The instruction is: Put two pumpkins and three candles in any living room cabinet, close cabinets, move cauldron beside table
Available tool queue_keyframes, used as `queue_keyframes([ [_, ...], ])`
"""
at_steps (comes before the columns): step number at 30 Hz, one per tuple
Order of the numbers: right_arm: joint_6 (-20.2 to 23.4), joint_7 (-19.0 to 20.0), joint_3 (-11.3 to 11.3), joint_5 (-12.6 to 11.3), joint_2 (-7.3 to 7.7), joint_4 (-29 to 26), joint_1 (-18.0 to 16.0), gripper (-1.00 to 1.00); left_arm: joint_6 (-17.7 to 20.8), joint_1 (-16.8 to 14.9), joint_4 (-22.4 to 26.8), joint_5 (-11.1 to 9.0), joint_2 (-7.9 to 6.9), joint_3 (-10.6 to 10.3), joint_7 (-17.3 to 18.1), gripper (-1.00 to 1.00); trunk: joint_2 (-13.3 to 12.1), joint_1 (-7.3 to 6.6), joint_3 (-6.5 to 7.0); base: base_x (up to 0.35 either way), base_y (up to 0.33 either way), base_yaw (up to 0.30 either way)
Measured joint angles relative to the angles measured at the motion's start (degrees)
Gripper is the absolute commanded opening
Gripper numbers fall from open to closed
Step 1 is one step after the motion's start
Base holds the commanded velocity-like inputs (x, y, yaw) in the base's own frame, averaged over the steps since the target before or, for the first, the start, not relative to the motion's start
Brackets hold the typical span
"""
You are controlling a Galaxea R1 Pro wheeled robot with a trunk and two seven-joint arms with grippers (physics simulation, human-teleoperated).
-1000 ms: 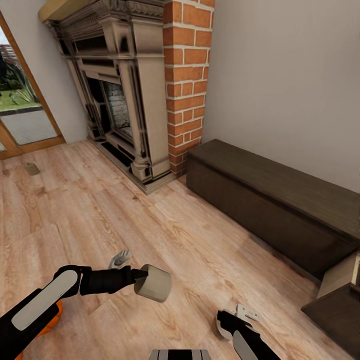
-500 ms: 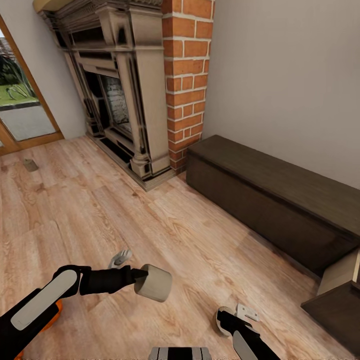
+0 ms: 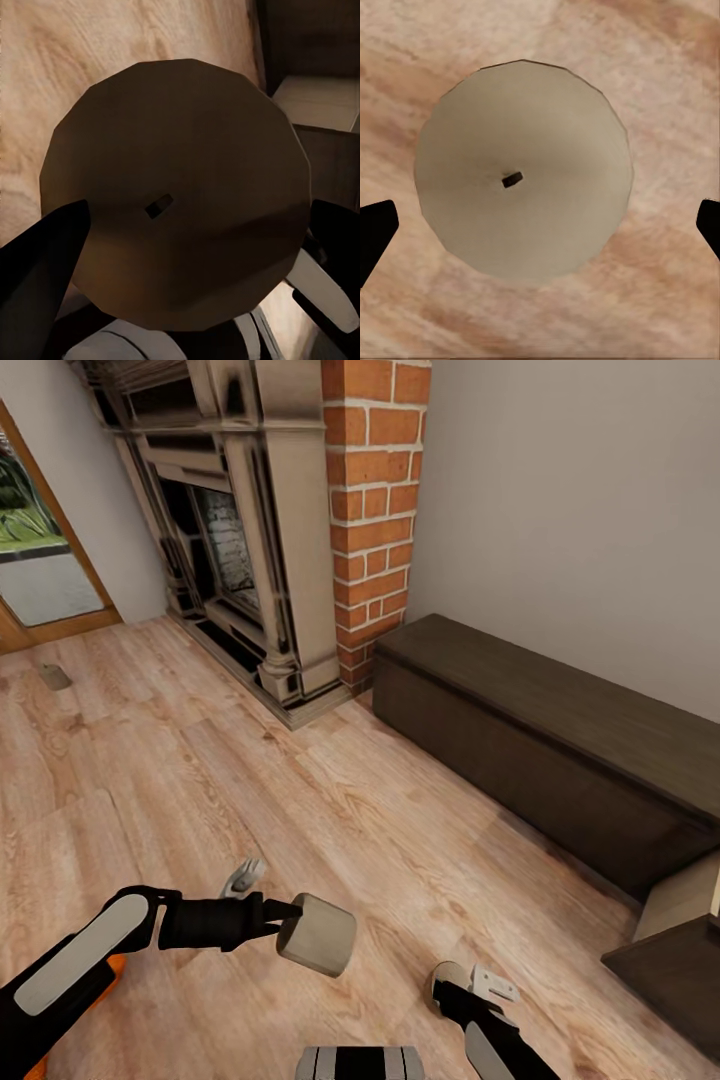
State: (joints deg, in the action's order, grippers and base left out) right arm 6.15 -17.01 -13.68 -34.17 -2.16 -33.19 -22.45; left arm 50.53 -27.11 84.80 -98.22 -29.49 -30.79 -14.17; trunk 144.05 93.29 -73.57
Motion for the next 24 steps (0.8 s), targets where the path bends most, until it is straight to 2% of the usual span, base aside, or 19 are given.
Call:
queue_keyframes([
  [5,-1.44,0.0,-1.9,-0.08,0.0,0.07,-0.01,1.0,0.03,-0.01,0.04,-0.09,0.0,0.03,0.02,-1.0,0.0,0.0,-0.01,0.0,0.0,0.0],
  [8,-1.77,0.0,-2.6,-0.14,0.0,0.08,0.02,1.0,0.05,0.0,-0.02,0.01,0.0,0.02,0.01,-1.0,0.04,0.08,-0.67,0.0,0.0,0.0],
  [24,-1.89,0.0,-2.88,-0.15,0.0,0.17,0.05,1.0,0.12,0.0,-0.04,-0.14,0.0,0.11,-0.02,-1.0,0.04,0.06,-0.67,0.028,0.0,0.0],
])
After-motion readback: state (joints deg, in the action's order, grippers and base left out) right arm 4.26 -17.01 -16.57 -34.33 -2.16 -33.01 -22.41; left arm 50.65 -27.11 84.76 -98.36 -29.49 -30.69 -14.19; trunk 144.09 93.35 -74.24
